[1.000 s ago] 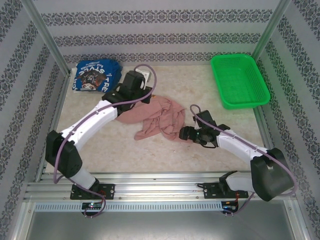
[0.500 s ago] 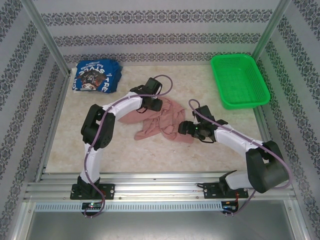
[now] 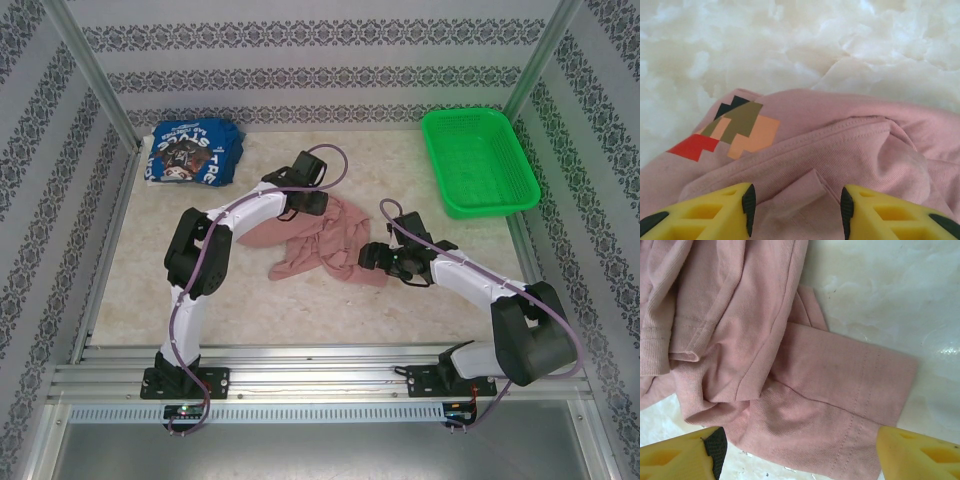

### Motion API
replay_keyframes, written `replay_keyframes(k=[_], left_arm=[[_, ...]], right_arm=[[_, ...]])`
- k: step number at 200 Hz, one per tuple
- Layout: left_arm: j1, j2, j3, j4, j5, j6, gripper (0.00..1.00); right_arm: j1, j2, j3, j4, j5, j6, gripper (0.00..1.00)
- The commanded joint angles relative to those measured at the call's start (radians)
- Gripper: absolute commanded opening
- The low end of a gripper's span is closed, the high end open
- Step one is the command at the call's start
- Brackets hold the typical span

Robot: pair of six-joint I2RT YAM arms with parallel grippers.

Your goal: Fold and stack the t-shirts

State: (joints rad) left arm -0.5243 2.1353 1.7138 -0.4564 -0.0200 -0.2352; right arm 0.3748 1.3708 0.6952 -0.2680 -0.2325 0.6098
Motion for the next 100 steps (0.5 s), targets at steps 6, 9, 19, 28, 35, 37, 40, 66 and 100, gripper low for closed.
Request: replay_keyframes(k=[6,9,19,28,35,37,40,66,100], left_arm=[[-0.012,0.031,0.051,-0.022,-0.023,0.014,0.48],[-0.012,0.032,0.053,-0.026,-0.018,0.015,0.47],[-0.014,0.025,0.045,-0.026,-0.001,0.014,0.46],[-0.014,0.02,0.038,-0.023,0.014,0.013,0.46],[-0.015,0.021,0.041,-0.029,0.023,0.014,0.46],[-0.015,0.022,0.041,-0.031,0.025,0.015,0.46],[-0.014,0.025,0.044,-0.035,0.029,0.016,0.45],[-0.015,0.022,0.045,-0.063,0.031,0.019,0.44],[-0.014,0.029,0.049,-0.089,0.041,0.027,0.41]], right_arm=[[-0.011,0.002,-0.022,0.02,-0.019,-0.019,0.79],[-0.011,0.0,-0.023,0.021,-0.019,-0.019,0.79],[-0.012,-0.001,-0.025,0.023,-0.019,-0.021,0.79],[-0.014,-0.002,-0.028,0.026,-0.018,-0.022,0.79],[-0.016,0.0,-0.028,0.027,-0.021,-0.022,0.79],[-0.016,0.0,-0.028,0.027,-0.022,-0.022,0.79],[-0.017,0.0,-0.028,0.027,-0.023,-0.021,0.79],[-0.019,-0.004,-0.031,0.027,-0.028,-0.024,0.79],[-0.022,-0.017,-0.039,0.027,-0.028,-0.024,0.79]])
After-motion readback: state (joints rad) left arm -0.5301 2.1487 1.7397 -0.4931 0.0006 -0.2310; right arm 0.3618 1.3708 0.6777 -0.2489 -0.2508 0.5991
